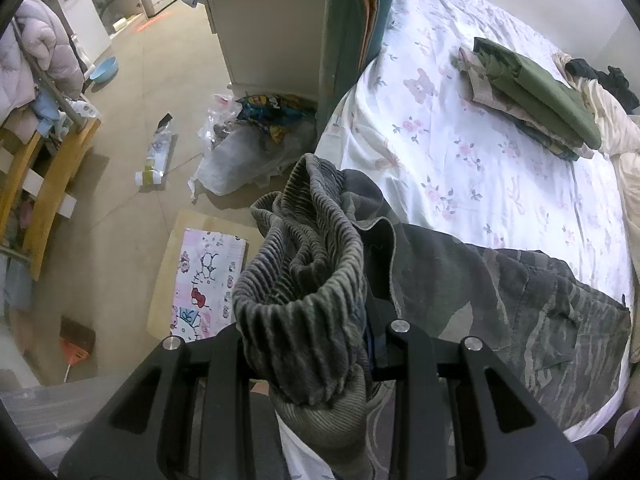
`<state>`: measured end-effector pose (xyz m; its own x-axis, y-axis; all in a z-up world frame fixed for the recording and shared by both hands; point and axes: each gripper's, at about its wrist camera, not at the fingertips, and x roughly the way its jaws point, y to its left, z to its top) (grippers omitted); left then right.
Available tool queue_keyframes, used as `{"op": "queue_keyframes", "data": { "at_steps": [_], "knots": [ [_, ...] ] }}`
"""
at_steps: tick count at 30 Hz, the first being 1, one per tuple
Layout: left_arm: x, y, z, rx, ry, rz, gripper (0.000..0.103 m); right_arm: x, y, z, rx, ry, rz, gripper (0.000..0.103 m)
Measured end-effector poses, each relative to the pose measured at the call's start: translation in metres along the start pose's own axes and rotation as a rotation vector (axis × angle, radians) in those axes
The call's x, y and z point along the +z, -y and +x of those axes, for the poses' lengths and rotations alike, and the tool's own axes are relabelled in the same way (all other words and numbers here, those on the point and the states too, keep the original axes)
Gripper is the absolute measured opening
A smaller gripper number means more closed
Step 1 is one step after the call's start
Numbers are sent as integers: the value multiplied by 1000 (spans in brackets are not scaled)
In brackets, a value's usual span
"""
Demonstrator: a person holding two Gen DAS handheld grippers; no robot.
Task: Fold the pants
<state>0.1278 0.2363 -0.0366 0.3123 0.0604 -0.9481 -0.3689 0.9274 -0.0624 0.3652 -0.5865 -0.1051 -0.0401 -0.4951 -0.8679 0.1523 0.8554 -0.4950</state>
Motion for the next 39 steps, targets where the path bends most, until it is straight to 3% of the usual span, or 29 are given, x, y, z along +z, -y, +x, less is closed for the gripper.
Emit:
{"op": "queue_keyframes", "data": {
  "at_steps": [2,4,5,8,10,16,20,23,30,31,32,33,36,39],
  "knots": [
    [1,3,-1,-4,4,6,26,-2,4,1,138,-25,58,39],
    [0,7,-2,2,9,21,26,-7,4,7,222,-36,92,52],
    [0,8,-2,5,11,24,26,-13,0,12,235,-40,97,52],
    [-2,5,-2,10,10,20,26,-24,0,41,137,-63,63,52],
    [-2,2,-1,14,5,9,26,-33,5,61,138,-89,66,52],
    [-1,2,1,17,1,12,26,-57,25,64,339,-51,117,52],
    [-2,3,2,18,3,19,26,-72,31,62,421,-70,72,52],
    [-2,3,2,14,0,7,26,-90,21,55,504,-31,-6,52],
    [-1,3,3,19,-4,7,26,-118,-13,58,568,35,-103,51],
    [-1,3,3,19,-5,4,26,-122,-19,55,548,59,-135,48],
    [-1,3,3,18,-5,3,26,-125,-21,54,542,83,-164,32],
    [-1,3,2,18,-5,4,26,-129,-26,48,534,106,-197,24],
    [-1,3,2,20,-5,9,26,-135,-24,35,523,140,-225,18],
    [0,3,2,19,-4,10,26,-135,13,16,517,205,-125,12]
  ]
}}
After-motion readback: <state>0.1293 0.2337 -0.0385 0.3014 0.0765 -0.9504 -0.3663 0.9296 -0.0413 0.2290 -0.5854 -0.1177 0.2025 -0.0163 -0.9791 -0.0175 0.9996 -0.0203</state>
